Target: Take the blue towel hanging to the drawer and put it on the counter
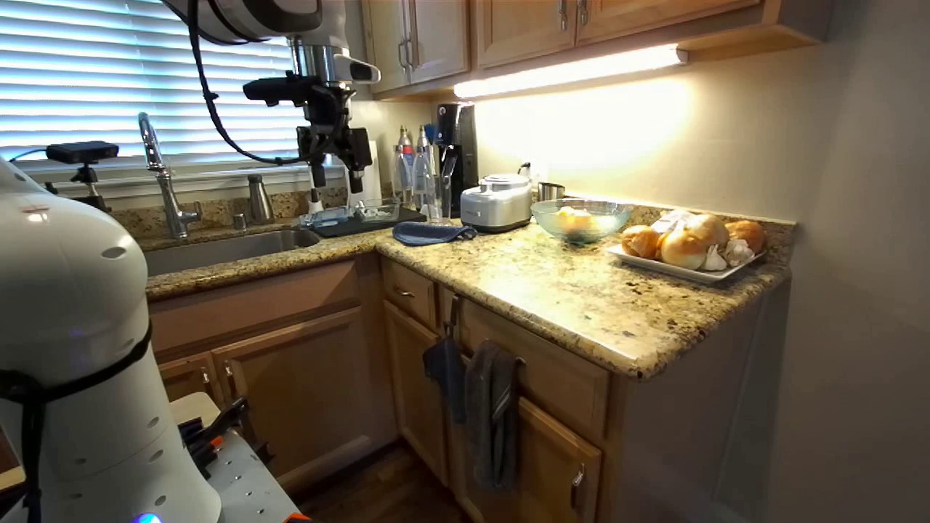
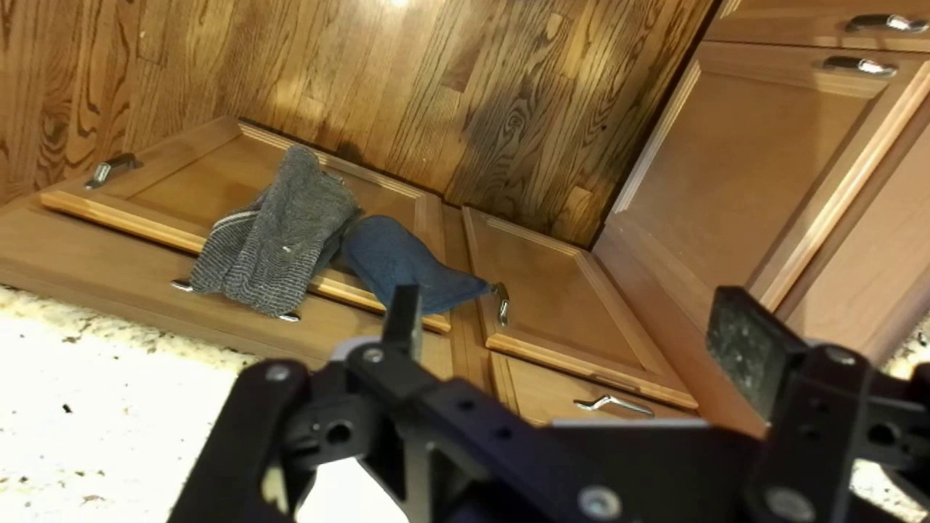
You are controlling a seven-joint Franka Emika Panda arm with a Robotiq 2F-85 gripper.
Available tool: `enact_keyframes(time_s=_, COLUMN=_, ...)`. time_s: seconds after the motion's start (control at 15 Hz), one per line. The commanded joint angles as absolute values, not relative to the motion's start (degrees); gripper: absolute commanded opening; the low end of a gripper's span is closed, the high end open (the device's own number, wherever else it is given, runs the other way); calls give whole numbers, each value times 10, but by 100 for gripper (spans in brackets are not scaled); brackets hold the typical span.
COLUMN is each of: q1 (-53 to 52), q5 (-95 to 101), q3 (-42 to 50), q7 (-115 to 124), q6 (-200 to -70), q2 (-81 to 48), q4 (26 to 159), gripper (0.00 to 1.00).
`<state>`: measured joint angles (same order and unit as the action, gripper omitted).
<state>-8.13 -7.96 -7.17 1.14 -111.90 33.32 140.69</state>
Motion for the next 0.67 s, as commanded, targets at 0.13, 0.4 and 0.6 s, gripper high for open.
enact_keyframes(time_s=0.13, q1=-57, q5=-40, q3=-92, q7=61, q6=-1245, q2=266, q4=1424, gripper=100)
enact_keyframes(time_s=0.4, q1=-44, q5=-23, q3=-97, q7=108, q6=-1363, q2=194, q4=1437, gripper=100)
enact_keyframes(time_s=0.6, q1=-34, q5=3, q3=-101, q7=149, q6=-1428, q2=137, q4=1438, gripper=100)
